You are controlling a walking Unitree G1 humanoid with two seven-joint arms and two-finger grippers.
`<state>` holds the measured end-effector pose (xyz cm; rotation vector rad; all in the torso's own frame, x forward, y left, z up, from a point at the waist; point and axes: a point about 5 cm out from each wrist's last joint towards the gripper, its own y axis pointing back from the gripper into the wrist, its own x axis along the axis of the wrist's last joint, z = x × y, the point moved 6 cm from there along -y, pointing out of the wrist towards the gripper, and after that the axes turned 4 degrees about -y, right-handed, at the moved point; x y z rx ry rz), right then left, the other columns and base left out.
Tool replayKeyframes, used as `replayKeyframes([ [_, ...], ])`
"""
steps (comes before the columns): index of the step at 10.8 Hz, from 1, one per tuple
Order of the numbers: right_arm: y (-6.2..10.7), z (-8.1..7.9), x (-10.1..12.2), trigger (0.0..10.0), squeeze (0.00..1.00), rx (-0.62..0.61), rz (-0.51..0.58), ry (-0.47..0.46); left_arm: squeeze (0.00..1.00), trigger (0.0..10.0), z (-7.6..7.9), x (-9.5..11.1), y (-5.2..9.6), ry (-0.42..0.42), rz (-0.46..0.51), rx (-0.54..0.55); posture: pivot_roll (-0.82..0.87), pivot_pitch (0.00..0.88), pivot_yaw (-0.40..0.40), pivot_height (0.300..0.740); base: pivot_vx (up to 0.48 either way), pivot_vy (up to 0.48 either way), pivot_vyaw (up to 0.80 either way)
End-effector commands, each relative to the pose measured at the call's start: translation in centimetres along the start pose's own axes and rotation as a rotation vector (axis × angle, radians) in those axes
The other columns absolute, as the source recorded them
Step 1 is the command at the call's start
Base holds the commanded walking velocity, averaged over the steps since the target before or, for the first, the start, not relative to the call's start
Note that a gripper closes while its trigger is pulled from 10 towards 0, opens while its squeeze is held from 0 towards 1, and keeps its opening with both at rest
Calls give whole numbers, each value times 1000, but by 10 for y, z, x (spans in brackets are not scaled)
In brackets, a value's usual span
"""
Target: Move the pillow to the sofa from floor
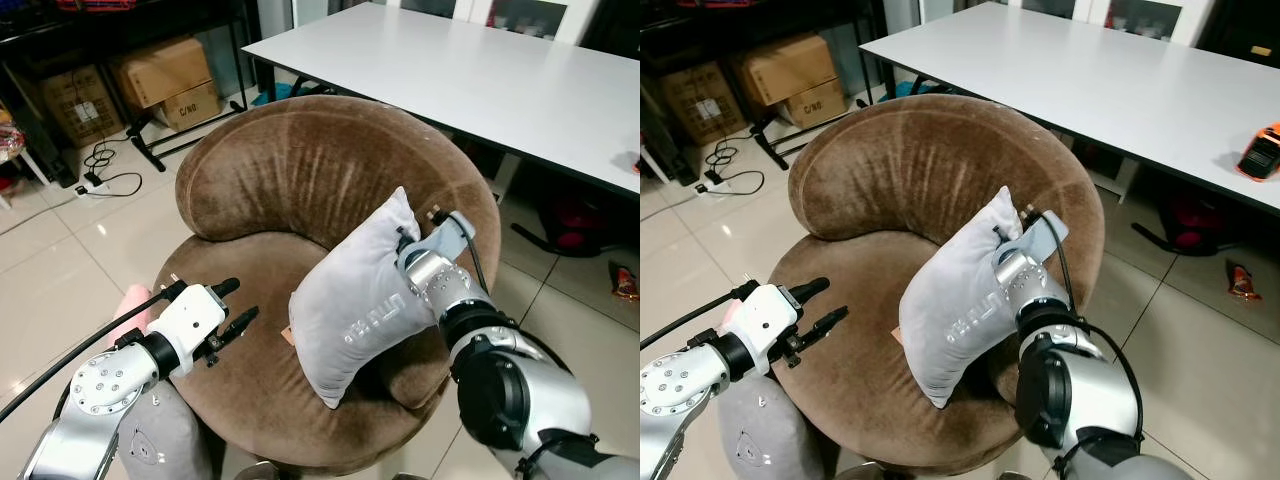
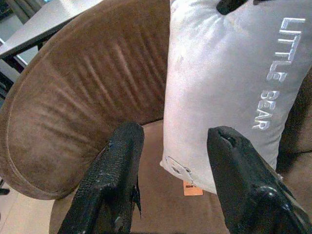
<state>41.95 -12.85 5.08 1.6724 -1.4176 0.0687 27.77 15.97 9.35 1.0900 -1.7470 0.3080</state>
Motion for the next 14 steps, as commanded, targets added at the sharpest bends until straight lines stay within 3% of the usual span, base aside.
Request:
replayKeyframes([
  [1,1,-14,10,10000,1000,63,35,10,0,10000,-4,1,0,-14,-5,9,-10,22,47,740,0,0,0],
  [2,3,-26,24,10000,1000,160,69,9,0,10000,-9,4,-4,7,15,31,-16,9,51,740,0,0,0],
  [3,4,-27,37,10000,1000,194,112,32,0,10000,-10,7,-10,37,37,37,-29,0,61,740,0,0,0],
  [5,6,-17,61,10000,1000,209,179,84,0,10000,-3,7,-17,111,56,-4,-60,0,84,740,0,0,0],
  [7,11,-12,81,10000,1000,247,262,217,0,10000,7,2,-20,138,43,-22,-67,0,83,740,0,0,0],
  [8,30,-25,99,10000,1000,381,368,335,0,10000,5,-2,-19,221,48,44,-69,0,97,740,0,0,0],
  [10,62,-23,106,10000,1000,461,444,412,0,10000,-5,-5,-19,213,27,157,-70,0,67,740,0,0,0],
  [11,88,-9,84,10000,0,501,452,523,0,10000,-7,-9,-13,227,8,253,-79,0,54,740,0,0,0],
  [12,98,3,67,10000,0,499,428,568,0,10000,-6,-10,-10,244,7,286,-84,0,51,740,0,0,0],
  [14,119,36,10,10000,0,472,326,700,0,10000,-6,-5,-3,288,14,384,-83,5,40,740,0,309,0],
])
